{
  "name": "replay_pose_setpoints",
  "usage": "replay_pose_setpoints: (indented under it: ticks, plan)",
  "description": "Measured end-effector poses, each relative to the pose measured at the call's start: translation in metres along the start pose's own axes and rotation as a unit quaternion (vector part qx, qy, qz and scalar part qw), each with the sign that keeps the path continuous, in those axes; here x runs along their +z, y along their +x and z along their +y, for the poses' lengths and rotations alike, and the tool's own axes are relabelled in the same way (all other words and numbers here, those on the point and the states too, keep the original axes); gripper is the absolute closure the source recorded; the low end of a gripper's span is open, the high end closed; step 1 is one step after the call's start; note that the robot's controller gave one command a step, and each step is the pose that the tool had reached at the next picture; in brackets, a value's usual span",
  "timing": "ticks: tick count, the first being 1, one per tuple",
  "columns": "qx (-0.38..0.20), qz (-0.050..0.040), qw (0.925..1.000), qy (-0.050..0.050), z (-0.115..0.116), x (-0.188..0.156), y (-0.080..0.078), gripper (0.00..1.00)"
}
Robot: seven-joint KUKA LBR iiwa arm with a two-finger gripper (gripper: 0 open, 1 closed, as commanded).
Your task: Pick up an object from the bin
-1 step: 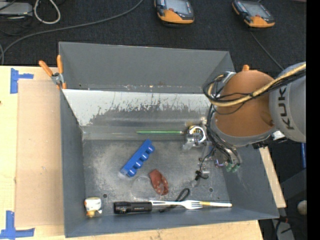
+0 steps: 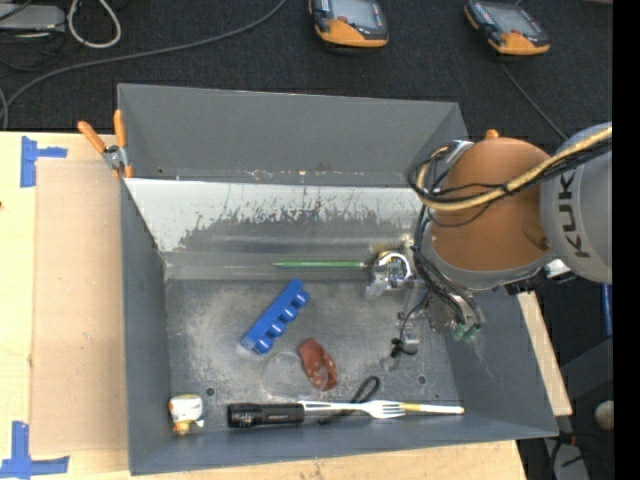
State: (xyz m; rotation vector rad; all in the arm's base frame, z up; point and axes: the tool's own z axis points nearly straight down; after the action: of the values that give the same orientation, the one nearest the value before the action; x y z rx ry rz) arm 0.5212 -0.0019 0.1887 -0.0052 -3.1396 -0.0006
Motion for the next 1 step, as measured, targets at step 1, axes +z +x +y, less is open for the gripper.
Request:
replay_pose_setpoints:
  ticks: [1]
  plan:
    - [0.004, -0.007, 1.0, 0.001, 0.0092, 0.0172, 0.006, 0.0]
